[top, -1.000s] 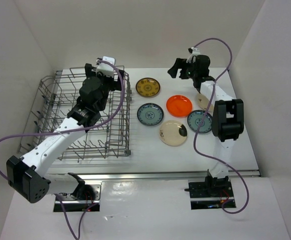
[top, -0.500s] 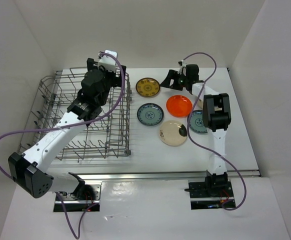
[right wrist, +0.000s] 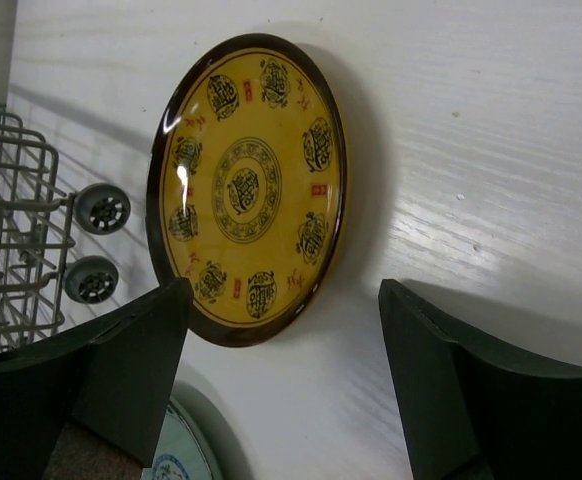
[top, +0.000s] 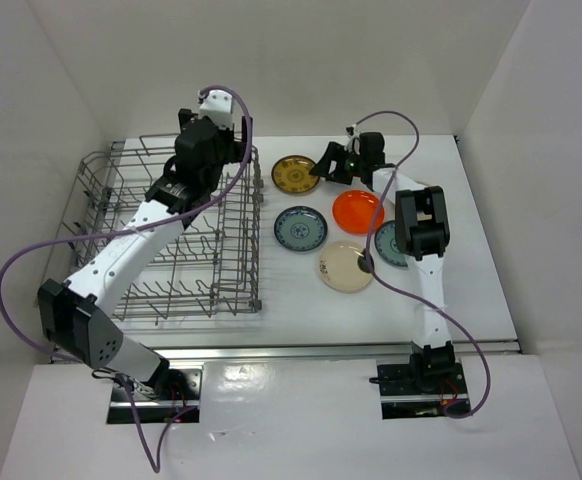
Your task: Load the plates into the dish rack
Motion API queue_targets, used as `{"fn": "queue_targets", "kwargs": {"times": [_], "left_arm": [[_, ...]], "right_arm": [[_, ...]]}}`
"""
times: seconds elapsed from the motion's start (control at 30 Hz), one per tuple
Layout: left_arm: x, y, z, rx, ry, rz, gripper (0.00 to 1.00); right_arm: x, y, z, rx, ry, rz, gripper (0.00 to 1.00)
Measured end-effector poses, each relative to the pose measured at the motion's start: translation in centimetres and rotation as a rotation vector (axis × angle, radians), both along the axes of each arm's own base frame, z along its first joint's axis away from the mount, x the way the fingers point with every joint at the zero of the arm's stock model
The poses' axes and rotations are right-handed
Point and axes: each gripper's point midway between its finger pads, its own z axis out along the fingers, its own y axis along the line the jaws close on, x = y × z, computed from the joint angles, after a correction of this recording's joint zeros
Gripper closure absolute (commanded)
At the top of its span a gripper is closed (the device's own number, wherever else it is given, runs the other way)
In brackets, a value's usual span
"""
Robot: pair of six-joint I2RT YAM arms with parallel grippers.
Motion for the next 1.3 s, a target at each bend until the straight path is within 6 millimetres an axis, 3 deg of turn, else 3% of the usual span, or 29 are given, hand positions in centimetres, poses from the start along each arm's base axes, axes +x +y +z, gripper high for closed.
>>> {"fn": "queue_targets", "kwargs": {"times": [0.17, 0.4, 0.47, 0.5, 0.57, 0.6, 0.83, 0.97, 1.07, 1.13, 1.2, 1.3], "left_arm": [[1.4, 1.5, -3.0, 0.019, 0.078, 0.046, 0.00], [2.0, 2.3, -2.8, 0.017, 0.081, 0.069, 0.00], [2.0, 2.4, -2.6, 0.014, 0.076, 0.072, 0.00], [2.1, 2.5, -2.6, 0.014, 0.076, 0.073, 0.00], [2.1, 2.6, -2.7, 0.015, 0.078, 0.074, 0.00], [2.1, 2.6, -2.7, 0.015, 0.078, 0.074, 0.00], [2.1, 2.3, -2.7, 0.014, 0.079, 0.057, 0.00], [2.1, 1.6, -2.9, 0.007, 0.086, 0.003, 0.00], [1.9, -0.1, -3.1, -0.003, 0.100, -0.099, 0.00], [1.5, -1.4, -3.2, -0.013, 0.110, -0.183, 0.00], [0.8, -2.8, -3.1, -0.025, 0.114, -0.271, 0.00], [-1.0, -4.5, -2.3, -0.046, 0.104, -0.397, 0.00]], "right_arm": [[1.1, 0.8, 0.0, -0.004, -0.007, -0.028, 0.19], [1.2, 2.3, -0.7, -0.032, 0.010, -0.071, 0.43], [1.2, 2.3, -1.1, -0.035, 0.018, -0.082, 0.54], [1.3, 2.2, -1.3, -0.035, 0.023, -0.088, 0.68], [1.2, 2.1, -1.9, -0.039, 0.041, -0.099, 0.85], [1.3, 2.1, -2.1, -0.036, 0.050, -0.105, 1.00], [1.8, 1.3, -1.9, -0.037, 0.076, -0.148, 1.00], [0.9, -1.1, -1.0, -0.099, 0.087, -0.202, 1.00], [-0.5, -4.0, 1.4, -0.183, 0.061, -0.251, 1.00], [-1.4, -5.5, 4.3, -0.218, 0.021, -0.272, 1.00], [-2.0, -6.5, 8.5, -0.236, -0.053, -0.288, 1.00], [-3.5, -6.7, 16.9, -0.240, -0.227, -0.293, 1.00]]}}
